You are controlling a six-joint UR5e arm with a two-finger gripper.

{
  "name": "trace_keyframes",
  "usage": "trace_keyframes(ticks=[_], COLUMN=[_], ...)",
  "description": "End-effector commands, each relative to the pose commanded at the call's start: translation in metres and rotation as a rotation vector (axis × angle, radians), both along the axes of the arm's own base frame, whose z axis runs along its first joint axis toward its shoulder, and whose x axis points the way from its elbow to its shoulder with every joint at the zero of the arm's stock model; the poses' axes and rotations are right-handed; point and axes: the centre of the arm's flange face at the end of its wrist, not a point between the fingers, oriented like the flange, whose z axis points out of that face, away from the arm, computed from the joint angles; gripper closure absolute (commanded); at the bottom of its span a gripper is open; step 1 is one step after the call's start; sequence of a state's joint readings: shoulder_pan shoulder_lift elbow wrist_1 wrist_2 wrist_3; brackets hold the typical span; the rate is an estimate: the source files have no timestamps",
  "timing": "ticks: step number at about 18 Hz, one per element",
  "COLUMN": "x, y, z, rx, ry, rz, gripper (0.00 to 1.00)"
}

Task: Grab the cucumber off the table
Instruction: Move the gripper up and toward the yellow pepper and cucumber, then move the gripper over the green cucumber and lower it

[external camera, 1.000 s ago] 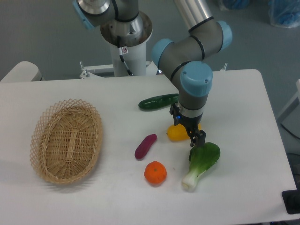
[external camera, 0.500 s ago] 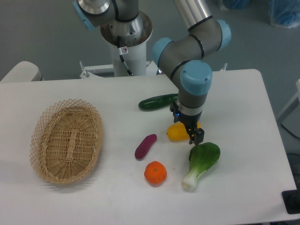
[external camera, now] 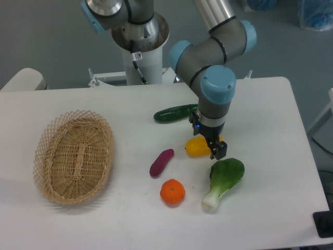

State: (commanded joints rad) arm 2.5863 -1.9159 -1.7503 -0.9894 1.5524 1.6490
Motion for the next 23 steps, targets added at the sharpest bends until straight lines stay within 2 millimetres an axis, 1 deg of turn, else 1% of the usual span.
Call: trace_keyframes(ticks=[2,5,7,9,10,13,15,17,20,22,23], x=[-0.003,0.007,0.023,0.041,0.047,0.061,0.075,0.084,0.093,0.103,0.106], y=[-0.005,-0.024,-0.035,-0.046,-0.051,-0.067,-0.077,-0.083,-0.088,-0.094,-0.096], z=[-0.003,-0.015,-0.018,-0.028,-0.032,-0.032,-0.043,-0.051,-0.059,-0.069,-0.070], rx=[-0.004,-0.023,-0.022,-0.023,-0.034,-0.097,-0.137,-0.162,-0.171,-0.183,-0.182], ry=[-0.006,-0.033,-0.032,-0.021,-0.021,-0.004,-0.011,-0.022,-0.038,-0.059,-0.057], rz=[-0.015,-0.040,-0.040,-0.046,-0.056,-0.063,-0.064,-0.065,-0.062,-0.053,-0.051], gripper=[0.00,0.00,0.00,0.00,0.00,0.00,0.00,0.00,0.00,0.00,0.00])
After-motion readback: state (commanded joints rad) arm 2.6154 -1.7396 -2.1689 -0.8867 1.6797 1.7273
